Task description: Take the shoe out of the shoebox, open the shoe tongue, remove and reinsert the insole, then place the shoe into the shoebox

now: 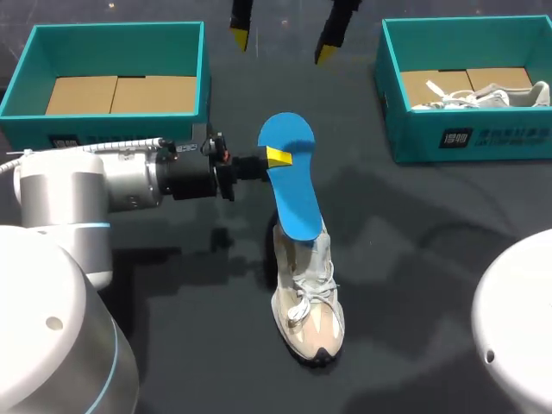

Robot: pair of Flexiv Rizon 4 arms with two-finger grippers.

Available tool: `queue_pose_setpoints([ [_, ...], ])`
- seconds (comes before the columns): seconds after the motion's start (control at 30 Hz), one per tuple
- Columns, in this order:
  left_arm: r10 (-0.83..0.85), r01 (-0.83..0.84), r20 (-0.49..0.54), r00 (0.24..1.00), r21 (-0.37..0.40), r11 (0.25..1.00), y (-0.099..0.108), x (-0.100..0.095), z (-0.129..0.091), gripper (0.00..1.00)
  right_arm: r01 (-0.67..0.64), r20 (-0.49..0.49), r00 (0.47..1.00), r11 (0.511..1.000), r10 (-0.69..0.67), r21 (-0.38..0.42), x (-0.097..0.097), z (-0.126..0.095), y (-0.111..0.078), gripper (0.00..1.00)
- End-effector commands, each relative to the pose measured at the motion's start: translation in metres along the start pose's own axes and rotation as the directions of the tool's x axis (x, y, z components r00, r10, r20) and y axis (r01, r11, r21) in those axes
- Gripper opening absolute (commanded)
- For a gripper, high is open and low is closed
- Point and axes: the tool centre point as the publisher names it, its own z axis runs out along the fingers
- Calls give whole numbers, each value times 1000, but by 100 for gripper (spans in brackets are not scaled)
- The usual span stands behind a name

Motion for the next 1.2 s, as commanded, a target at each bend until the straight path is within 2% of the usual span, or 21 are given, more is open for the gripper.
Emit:
queue_pose_setpoints([
  [0.03, 1, -1, 0, 1000, 1, 1000, 1, 0, 0, 0, 4, 200, 980, 1000, -4, 1, 12, 3, 1, 100],
  [0.2, 1, -1, 0, 1000, 1, 1000, 1, 0, 0, 0, -9, 236, 972, 1000, 9, 0, 18, 4, -2, 100],
  [0.67, 1, -1, 0, 1000, 1, 1000, 1, 0, 0, 0, -19, 234, 972, 1000, 22, -12, 23, 7, -4, 100],
  [0.77, 1, -1, 0, 1000, 1, 1000, 1, 0, 0, 0, -21, 187, 982, 1000, 24, -15, 22, 8, -4, 100],
  [1.2, 1, -1, 0, 1000, 1, 1000, 1, 0, 0, 0, -108, -52, 993, 994, 107, -5, -17, 2, -4, 100],
])
